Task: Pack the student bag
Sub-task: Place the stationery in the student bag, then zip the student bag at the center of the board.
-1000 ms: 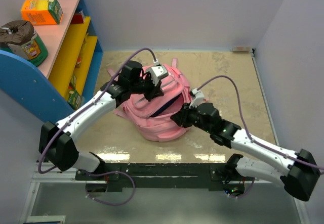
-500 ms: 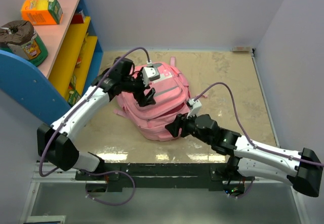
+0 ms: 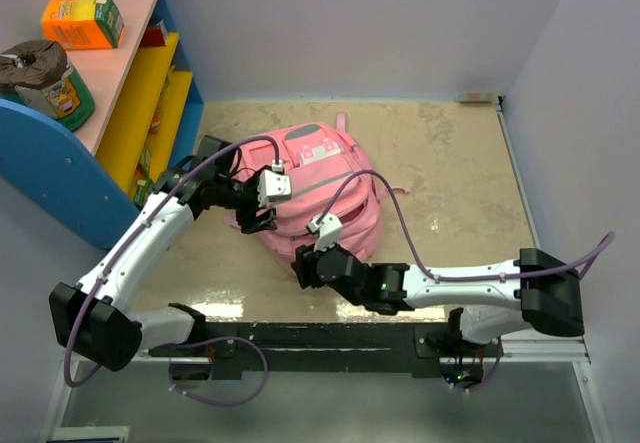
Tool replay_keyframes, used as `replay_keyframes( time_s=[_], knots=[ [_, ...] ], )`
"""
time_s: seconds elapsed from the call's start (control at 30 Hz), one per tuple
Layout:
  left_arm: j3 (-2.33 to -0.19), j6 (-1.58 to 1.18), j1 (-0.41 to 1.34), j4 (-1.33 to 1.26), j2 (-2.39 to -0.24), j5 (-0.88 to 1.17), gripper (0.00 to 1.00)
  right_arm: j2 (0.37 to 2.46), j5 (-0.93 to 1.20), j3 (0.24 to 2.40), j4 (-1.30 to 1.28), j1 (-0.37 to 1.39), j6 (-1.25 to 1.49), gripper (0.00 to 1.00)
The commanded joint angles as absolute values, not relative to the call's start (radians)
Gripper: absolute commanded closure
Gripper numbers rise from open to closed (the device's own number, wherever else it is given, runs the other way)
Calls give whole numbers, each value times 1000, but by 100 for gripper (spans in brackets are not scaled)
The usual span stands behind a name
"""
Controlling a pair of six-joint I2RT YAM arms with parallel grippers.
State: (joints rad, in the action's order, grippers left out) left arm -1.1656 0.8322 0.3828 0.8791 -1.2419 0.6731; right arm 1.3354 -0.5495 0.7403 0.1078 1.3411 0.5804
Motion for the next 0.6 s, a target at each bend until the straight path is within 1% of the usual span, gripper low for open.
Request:
replay_keyframes(
  time_s=[0.0,0.1,0.3,0.4,0.53,0.57],
  knots=[
    [-1126,894,382,821,-1197,667,35,1359,-669,831,163,1344,526,46],
    [-1098,882,379,787,-1189,660,37,1405,-673,868,153,1344,523,46],
    [-1072,856,374,752,-1155,669,37,1491,-678,926,114,1345,544,47],
    [-1081,854,376,758,-1157,672,37,1528,-702,951,74,1345,561,50],
    [-1086,845,374,761,-1157,687,37,1543,-750,971,32,1344,574,57],
    [-1086,844,374,762,-1157,690,37,1540,-770,971,28,1347,572,64]
  ],
)
